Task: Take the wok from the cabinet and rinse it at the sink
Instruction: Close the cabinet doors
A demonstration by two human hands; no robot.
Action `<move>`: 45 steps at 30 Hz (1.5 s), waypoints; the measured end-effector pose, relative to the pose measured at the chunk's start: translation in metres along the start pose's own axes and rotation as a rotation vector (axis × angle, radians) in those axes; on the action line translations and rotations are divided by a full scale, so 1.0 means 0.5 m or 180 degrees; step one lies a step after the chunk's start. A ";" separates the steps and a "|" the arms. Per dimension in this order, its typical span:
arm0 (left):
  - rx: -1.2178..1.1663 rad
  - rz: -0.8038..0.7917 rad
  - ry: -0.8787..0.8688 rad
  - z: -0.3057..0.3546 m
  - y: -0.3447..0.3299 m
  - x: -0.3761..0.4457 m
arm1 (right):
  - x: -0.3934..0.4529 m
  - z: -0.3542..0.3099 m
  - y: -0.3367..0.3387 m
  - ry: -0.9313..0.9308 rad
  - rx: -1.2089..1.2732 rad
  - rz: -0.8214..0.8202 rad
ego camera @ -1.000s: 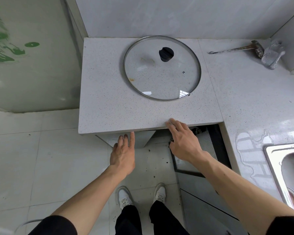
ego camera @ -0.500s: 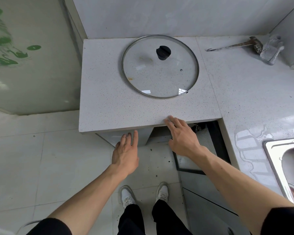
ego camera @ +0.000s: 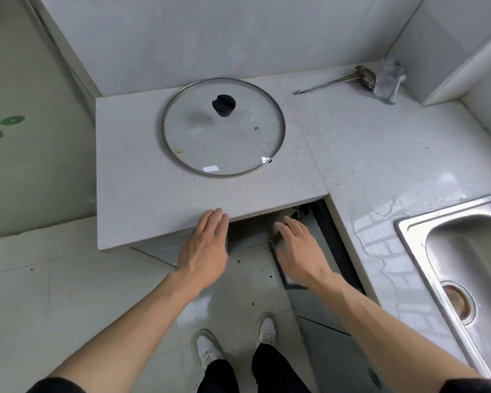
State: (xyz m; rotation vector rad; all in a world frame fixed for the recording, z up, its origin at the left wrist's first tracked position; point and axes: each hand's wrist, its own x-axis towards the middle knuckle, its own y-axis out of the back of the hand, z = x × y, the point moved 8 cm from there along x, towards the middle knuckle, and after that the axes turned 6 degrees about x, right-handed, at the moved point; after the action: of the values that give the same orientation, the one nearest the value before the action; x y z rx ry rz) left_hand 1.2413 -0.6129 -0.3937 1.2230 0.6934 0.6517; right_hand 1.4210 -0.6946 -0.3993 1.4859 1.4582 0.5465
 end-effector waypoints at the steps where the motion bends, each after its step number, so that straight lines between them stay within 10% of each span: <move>1: 0.0011 -0.0011 -0.0014 0.009 0.003 0.012 | -0.011 0.028 0.003 -0.0139 -0.0016 0.0027; 10: 0.0478 -0.0247 0.0051 0.045 -0.001 0.075 | -0.072 0.178 -0.013 -0.0889 -0.0228 -0.0231; 45: 0.0976 -0.0460 0.0177 0.040 -0.038 0.068 | -0.089 0.178 -0.024 -0.0790 0.0040 0.0016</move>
State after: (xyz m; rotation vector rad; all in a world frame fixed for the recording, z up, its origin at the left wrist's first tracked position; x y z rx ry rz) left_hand 1.2796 -0.6032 -0.4123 1.4238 0.9443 0.4712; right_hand 1.4810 -0.7656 -0.4361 1.5095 1.2662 0.3421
